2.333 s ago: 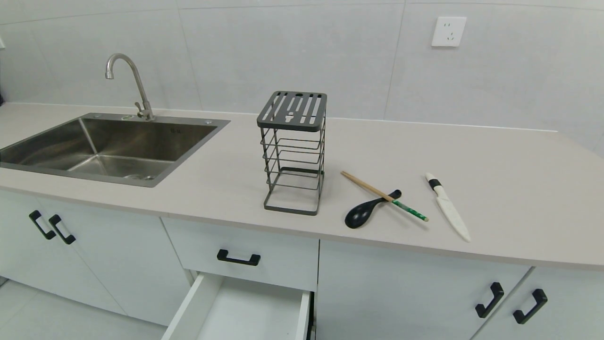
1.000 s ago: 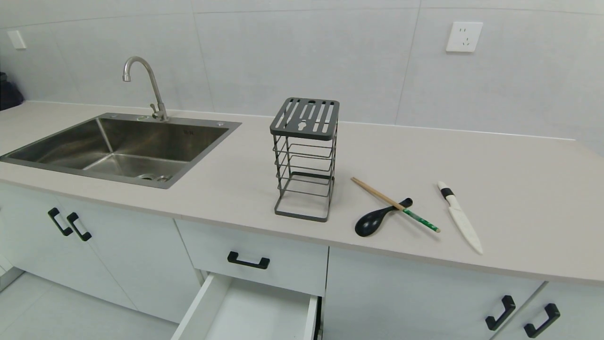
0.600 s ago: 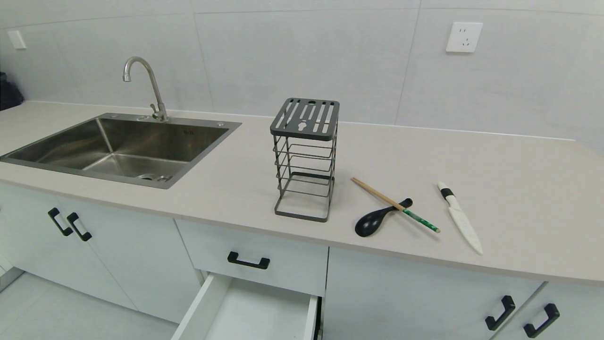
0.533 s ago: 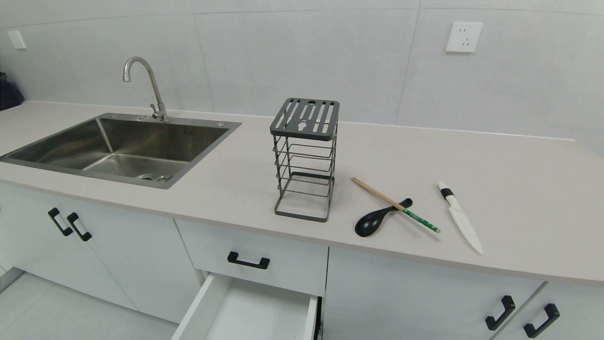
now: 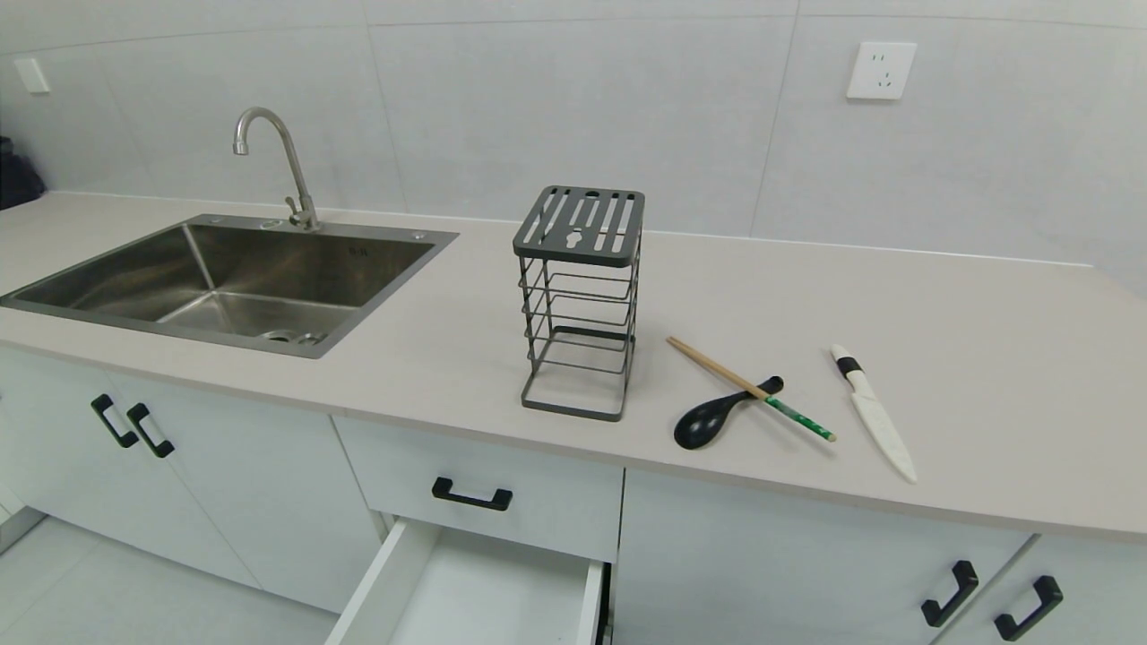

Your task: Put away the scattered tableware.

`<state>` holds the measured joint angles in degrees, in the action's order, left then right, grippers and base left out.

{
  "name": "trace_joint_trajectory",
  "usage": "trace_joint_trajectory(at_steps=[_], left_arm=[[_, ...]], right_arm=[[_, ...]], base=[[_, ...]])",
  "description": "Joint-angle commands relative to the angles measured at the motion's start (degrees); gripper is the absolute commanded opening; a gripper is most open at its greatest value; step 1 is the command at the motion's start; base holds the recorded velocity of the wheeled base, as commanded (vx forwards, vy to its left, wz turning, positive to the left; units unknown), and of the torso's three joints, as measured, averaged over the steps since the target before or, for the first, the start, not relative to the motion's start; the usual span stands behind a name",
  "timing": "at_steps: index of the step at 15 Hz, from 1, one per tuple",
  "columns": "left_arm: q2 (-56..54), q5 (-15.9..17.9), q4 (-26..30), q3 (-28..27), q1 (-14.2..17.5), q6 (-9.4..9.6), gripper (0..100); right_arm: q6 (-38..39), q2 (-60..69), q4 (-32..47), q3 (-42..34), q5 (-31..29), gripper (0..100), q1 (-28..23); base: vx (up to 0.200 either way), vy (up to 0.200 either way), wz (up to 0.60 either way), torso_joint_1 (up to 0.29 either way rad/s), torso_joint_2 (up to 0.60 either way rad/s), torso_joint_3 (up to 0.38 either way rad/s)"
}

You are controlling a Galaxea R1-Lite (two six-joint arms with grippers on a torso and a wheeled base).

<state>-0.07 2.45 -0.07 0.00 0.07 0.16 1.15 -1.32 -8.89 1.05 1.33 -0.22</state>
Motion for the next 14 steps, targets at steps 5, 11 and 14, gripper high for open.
trace_joint_trajectory(at_steps=[5, 11, 14], left_arm=[[0.1, 0.0, 0.0, 0.0, 0.0, 0.02, 100], [0.1, 0.0, 0.0, 0.0, 0.0, 0.02, 100], [0.1, 0.0, 0.0, 0.0, 0.0, 0.02, 100]], right_arm=[[-4.0, -37.2, -1.9, 22.0, 17.1, 100, 3.2], [-14.2, -62.8, -1.8, 27.5, 17.0, 100, 11.7], [-14.0, -69.9, -1.7, 33.3, 17.0, 100, 13.1]], base=[[0.000, 0.000, 0.00, 0.000, 0.00, 0.000], [0.000, 0.000, 0.00, 0.000, 0.00, 0.000], [0.000, 0.000, 0.00, 0.000, 0.00, 0.000]])
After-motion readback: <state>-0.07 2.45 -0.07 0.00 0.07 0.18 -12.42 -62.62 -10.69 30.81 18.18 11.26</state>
